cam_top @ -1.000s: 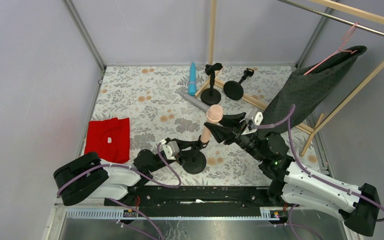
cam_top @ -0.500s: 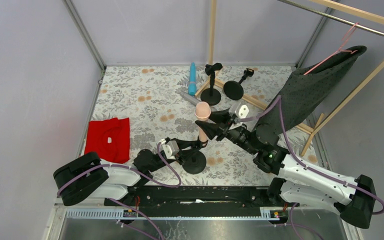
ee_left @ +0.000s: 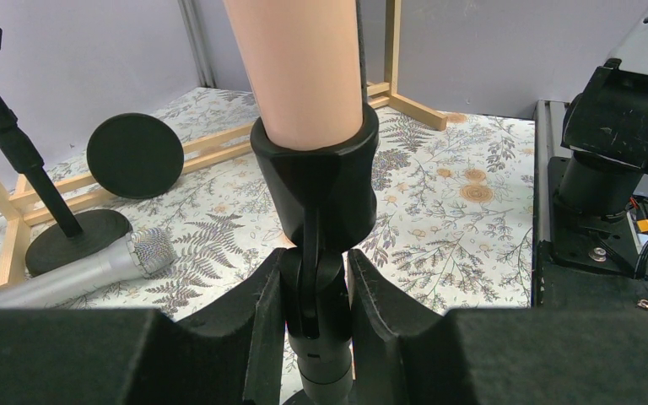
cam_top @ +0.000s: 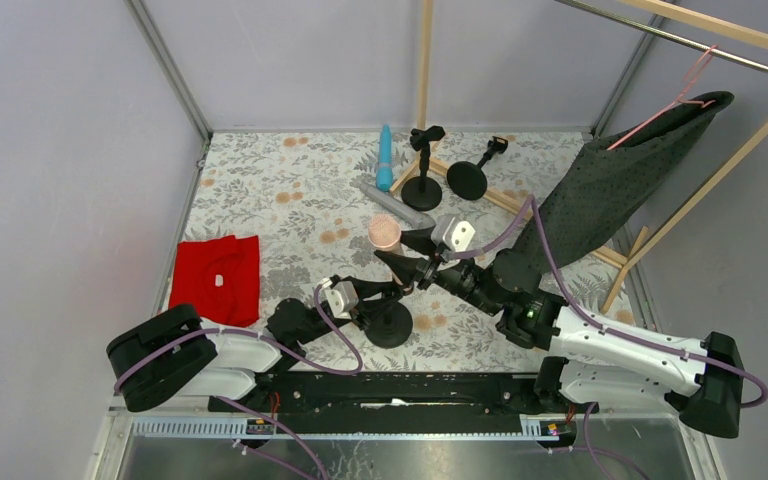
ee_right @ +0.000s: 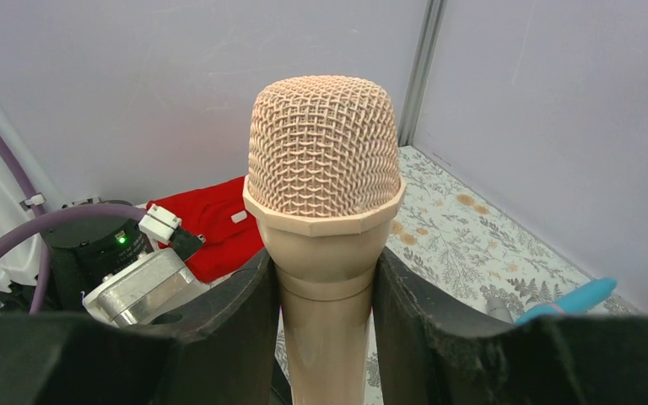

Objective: Attach the microphones to the stand

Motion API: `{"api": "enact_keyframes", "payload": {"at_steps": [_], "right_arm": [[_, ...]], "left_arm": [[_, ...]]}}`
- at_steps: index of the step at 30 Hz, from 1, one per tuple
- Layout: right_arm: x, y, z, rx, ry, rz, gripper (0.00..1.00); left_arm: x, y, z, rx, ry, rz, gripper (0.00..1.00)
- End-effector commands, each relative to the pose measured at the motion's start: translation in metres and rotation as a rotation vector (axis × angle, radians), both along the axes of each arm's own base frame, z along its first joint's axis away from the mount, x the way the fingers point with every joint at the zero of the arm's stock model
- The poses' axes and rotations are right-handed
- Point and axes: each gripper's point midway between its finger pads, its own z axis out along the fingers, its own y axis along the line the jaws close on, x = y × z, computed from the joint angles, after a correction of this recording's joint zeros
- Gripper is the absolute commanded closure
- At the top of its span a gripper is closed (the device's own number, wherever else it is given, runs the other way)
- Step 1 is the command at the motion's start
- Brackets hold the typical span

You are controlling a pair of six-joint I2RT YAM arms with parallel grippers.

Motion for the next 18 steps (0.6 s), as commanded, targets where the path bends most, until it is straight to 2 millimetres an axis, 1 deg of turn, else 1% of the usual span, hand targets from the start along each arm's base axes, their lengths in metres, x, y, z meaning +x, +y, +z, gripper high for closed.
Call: {"api": "enact_keyframes", "payload": {"at_steps": [1,11,18], "right_arm": [[-0.017,-0.017,-0.156,-0.443,0.229,-0.007,1.0],[-0.023,-0.026,-0.178,-0.449,0.264,-0.039,1.0],[-0.029,-0.032,-0.199,-0.493,0.292,-0.05,1.0]], "left_arm": [[0.0,-0.005,0.003,0.023,-0.053,-0.016,1.0],[0.0,-0.005,0.002,0.025,-0.053,-0.014,1.0],[0.0,-0.005,0.002,0.025,-0.053,-0.012,1.0]]}}
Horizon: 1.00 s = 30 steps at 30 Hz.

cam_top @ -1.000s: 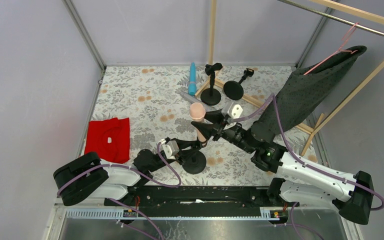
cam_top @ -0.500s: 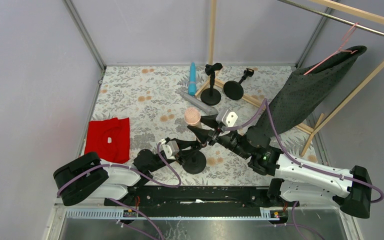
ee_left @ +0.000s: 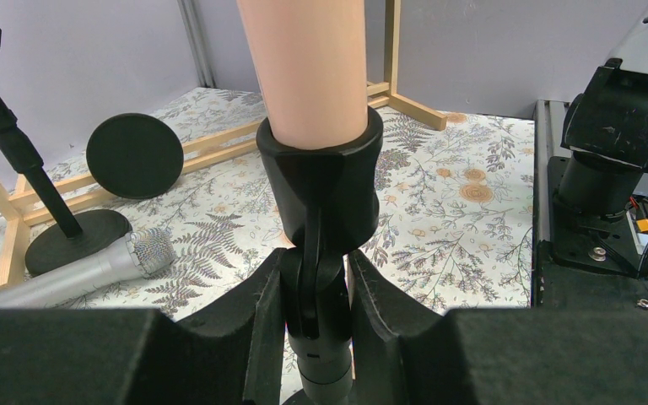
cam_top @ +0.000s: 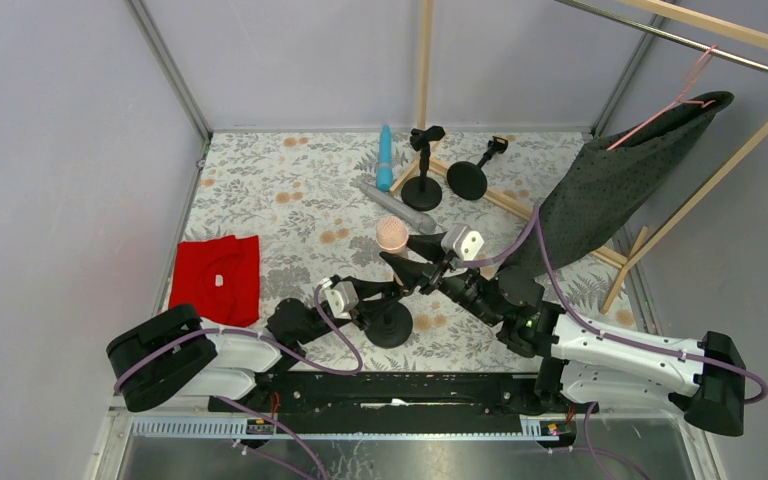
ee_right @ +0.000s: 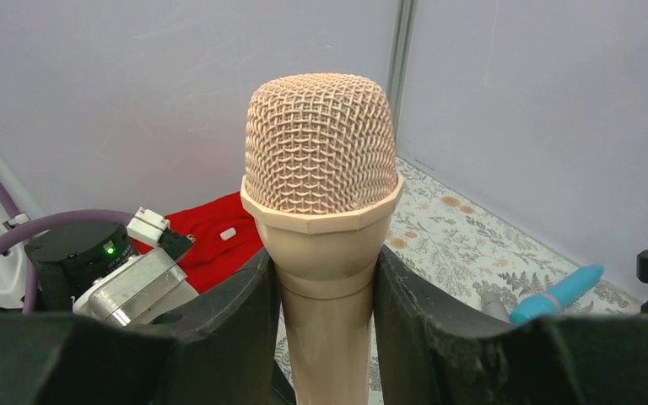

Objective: Attach the microphones to the stand

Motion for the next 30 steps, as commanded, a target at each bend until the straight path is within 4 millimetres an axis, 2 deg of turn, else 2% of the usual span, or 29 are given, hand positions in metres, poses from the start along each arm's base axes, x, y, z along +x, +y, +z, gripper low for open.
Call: {"api": "enact_keyframes", "payload": {"at_steps": [1,11,30], "right_arm": [[-0.027,-0.025,-0.193,-0.551,0.306,0.022,1.0],[-0.03,-0.035,-0.213,-0.585,0.332,-0.003,1.0],[-0.032,-0.041,-0.238,-0.715,0.343,-0.028,1.0]], "left_arm": [[0.001,-0.005,0.002,0.025,-0.054,-0.011,1.0],[0.0,-0.005,0.001,0.026,-0.05,-0.012,1.0],[0.002,-0.005,0.0,0.035,-0.049,-0.007,1.0]]}}
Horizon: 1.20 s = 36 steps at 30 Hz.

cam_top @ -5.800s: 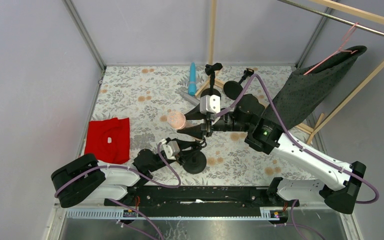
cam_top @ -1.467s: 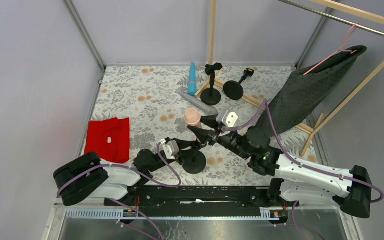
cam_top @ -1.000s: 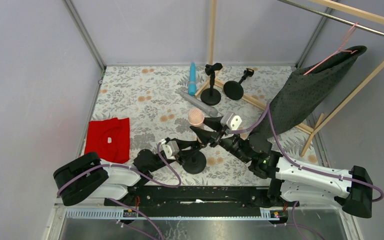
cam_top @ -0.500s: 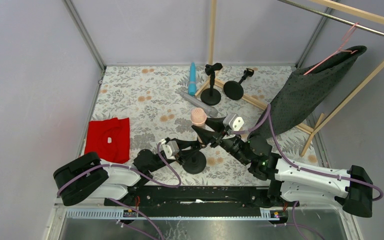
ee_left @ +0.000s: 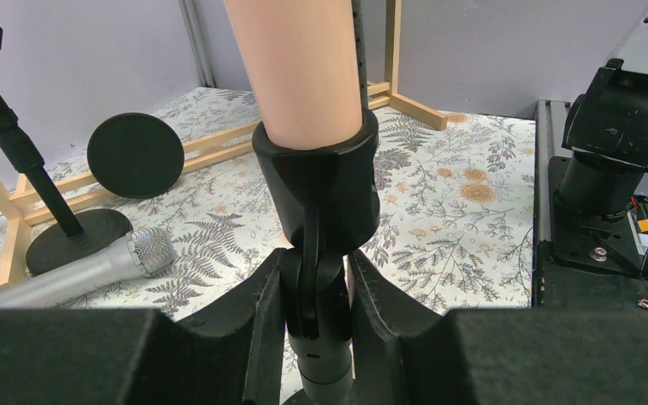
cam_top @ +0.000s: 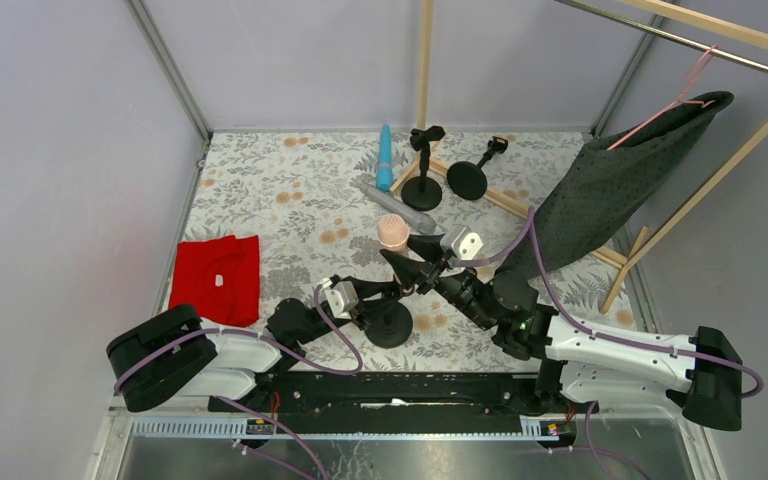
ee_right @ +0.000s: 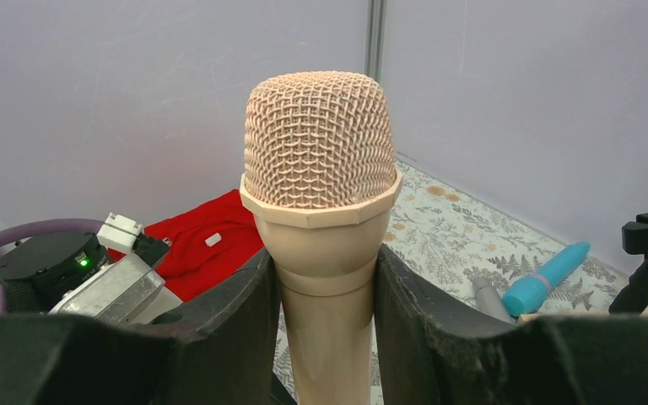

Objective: Attach the microphones to the stand

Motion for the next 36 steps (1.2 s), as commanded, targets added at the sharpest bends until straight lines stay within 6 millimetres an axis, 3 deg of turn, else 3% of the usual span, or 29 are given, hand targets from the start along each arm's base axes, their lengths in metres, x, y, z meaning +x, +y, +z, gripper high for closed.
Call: {"api": "enact_keyframes", "payload": {"at_steps": [1,13,36], "right_arm": [[-0.04,-0.04,-0.229,-0.733,0.342,0.057,1.0],[-0.045,-0.043,-0.234,-0.652,0.382,0.019,1.0],[-0.061,-0.048,-0.263,-0.617,0.412,-0.024,1.0]], "left_arm": [[0.001,-0.005,0.001,0.033,-0.05,-0.008,1.0],[0.002,-0.005,0.0,0.037,-0.05,-0.005,1.0],[0.003,-0.005,-0.002,0.042,-0.045,-0.001,1.0]]}}
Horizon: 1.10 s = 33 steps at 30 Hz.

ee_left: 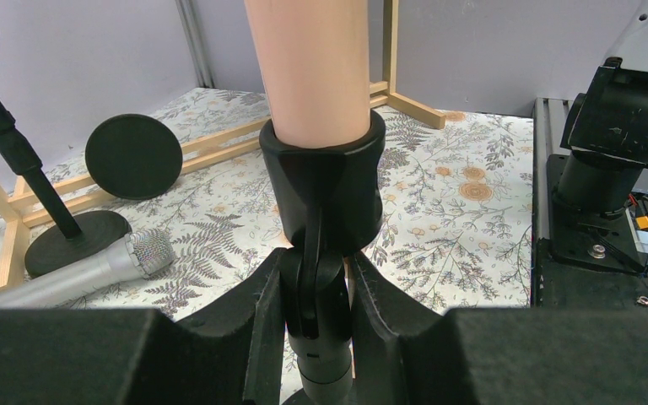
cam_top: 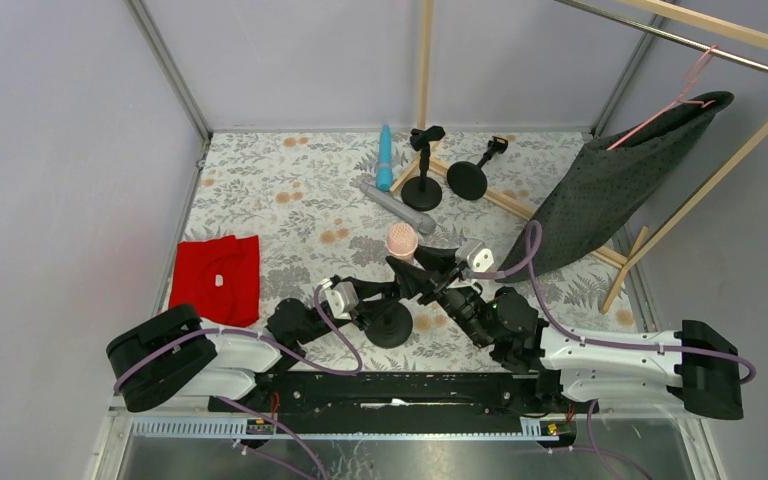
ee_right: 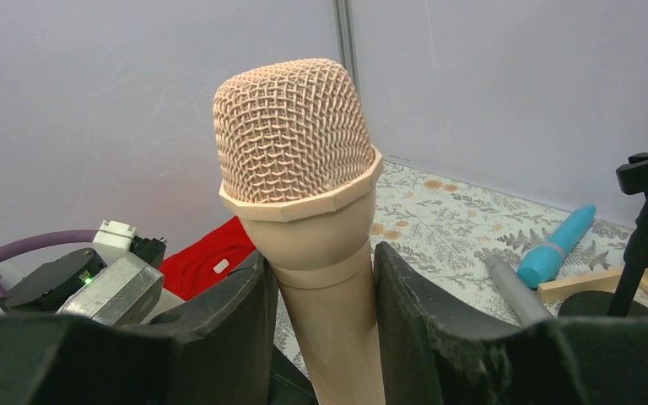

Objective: Attach the microphones to the stand

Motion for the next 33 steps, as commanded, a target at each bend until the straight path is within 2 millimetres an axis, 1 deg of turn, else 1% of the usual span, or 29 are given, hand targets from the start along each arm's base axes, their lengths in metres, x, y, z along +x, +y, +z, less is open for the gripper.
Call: {"api": "enact_keyframes", "payload": {"at_steps": [1,7,10,16,19,22,26,31,33], "right_arm": [[-0.053,-0.039,-0.246,-0.732,0.375,0.107,1.0],[-0.053,-0.042,-0.253,-0.77,0.388,0.093,1.0],[-0.05,-0.039,-0.246,-0.801,0.361,0.095,1.0],[-0.041,-0.026,-0.224,-0.936,0.269,0.097,1.0],[-0.039,-0.019,-0.219,-0.98,0.241,0.106,1.0],[-0.039,-0.015,-0.218,-0.999,0.228,0.115,1.0],[-0.04,-0.014,-0.222,-1.035,0.23,0.12,1.0],[-0.039,-0.015,-0.225,-1.084,0.23,0.108,1.0],[-0.04,-0.022,-0.23,-1.12,0.243,0.103,1.0]], "left_arm": [[0.003,-0.005,-0.001,0.037,-0.041,0.001,1.0],[0.004,-0.006,-0.002,0.041,-0.039,0.001,1.0],[0.004,-0.006,-0.003,0.043,-0.038,0.002,1.0],[0.004,-0.006,-0.004,0.047,-0.036,0.0,1.0],[0.004,-0.006,-0.004,0.049,-0.037,0.002,1.0],[0.004,-0.006,-0.004,0.049,-0.036,0.003,1.0],[0.005,-0.006,-0.004,0.049,-0.036,0.004,1.0],[0.005,-0.006,-0.004,0.05,-0.037,0.003,1.0],[0.005,-0.005,-0.004,0.05,-0.038,0.007,1.0]]}}
